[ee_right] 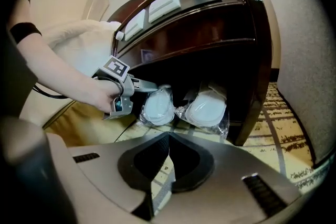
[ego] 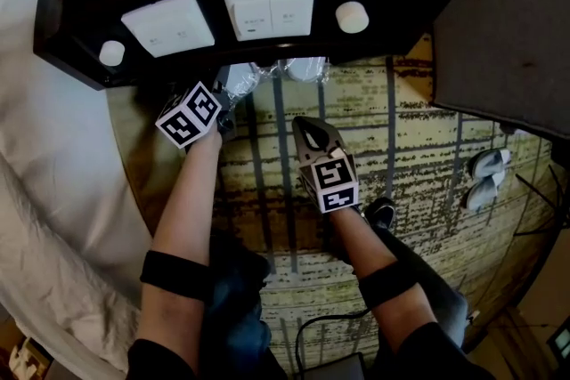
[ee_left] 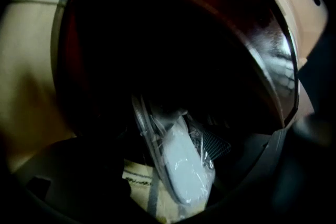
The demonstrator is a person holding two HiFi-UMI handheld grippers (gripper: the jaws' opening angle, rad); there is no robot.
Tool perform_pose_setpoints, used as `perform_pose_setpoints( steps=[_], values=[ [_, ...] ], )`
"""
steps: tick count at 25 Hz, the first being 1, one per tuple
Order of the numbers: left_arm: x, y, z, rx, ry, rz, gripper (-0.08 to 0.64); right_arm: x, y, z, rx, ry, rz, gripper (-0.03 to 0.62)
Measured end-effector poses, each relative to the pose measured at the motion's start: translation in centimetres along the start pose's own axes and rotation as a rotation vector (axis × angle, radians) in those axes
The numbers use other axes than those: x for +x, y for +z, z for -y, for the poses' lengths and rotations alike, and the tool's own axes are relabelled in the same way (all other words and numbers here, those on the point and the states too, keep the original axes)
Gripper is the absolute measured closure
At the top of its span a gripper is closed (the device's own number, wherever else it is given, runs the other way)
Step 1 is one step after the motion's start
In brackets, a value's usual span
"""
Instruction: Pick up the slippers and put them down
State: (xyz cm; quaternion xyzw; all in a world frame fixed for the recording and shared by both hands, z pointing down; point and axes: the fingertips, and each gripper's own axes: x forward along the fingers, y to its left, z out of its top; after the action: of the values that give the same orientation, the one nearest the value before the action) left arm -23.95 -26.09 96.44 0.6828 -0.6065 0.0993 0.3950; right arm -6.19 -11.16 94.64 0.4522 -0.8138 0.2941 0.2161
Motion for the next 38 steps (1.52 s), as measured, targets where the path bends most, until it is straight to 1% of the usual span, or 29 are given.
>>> perform_pose_setpoints(
  steps=[3, 5, 6, 7, 10, 13, 16, 20, 24, 26, 29, 32, 38],
  values=[
    [-3.0, -0.1, -0.1, 0.046, 0.041, -0.042, 0.120, -2.4, 1.5, -0.7, 0.006, -0.001, -0.012, 0.592],
    [-5.8, 0.3, 0.5, 0.085, 0.060, -0.070, 0.121, -4.4, 3.2, -1.2, 0.002, 0.000, -0.019, 0.592],
    [-7.5, 0.5, 1.0, 0.111, 0.065, -0.086, 0.134, -5.6, 4.2, -1.4, 0.000, -0.002, -0.023, 0.592],
    [-9.4, 0.8, 1.6, 0.138, 0.069, -0.100, 0.175, -6.9, 5.4, -1.8, -0.001, -0.003, -0.026, 0.592],
    [-16.5, 2.4, 4.2, 0.203, 0.072, -0.129, 0.345, -11.4, 9.4, -3.3, -0.011, 0.000, -0.034, 0.591],
    [-24.4, 4.8, 8.5, 0.281, 0.040, -0.144, 0.551, -16.6, 14.1, -4.7, -0.025, -0.007, -0.032, 0.592],
    [-32.2, 8.1, 13.5, 0.361, -0.033, -0.150, 0.551, -22.5, 20.1, -6.8, -0.040, -0.003, -0.015, 0.592],
    [-43.2, 14.8, 19.8, 0.441, -0.078, -0.125, 0.551, -31.7, 28.2, -10.5, -0.074, 0.037, 0.010, 0.592],
    [-51.9, 22.6, 25.3, 0.517, -0.101, -0.046, 0.551, -39.8, 36.4, -13.0, -0.114, 0.058, 0.066, 0.592],
    [-55.7, 25.3, 27.8, 0.545, -0.116, -0.010, 0.551, -43.8, 39.5, -14.0, -0.115, 0.060, 0.091, 0.592],
    [-59.8, 29.3, 31.3, 0.567, -0.133, 0.047, 0.551, -48.5, 43.7, -13.9, -0.112, 0.058, 0.138, 0.592],
    [-63.3, 32.2, 33.6, 0.566, -0.144, 0.111, 0.551, -52.6, 46.2, -14.0, -0.112, 0.058, 0.170, 0.592],
    [-68.8, 35.9, 35.5, 0.555, -0.159, 0.200, 0.551, -58.4, 48.3, -14.7, -0.171, 0.058, 0.196, 0.592]
  ],
)
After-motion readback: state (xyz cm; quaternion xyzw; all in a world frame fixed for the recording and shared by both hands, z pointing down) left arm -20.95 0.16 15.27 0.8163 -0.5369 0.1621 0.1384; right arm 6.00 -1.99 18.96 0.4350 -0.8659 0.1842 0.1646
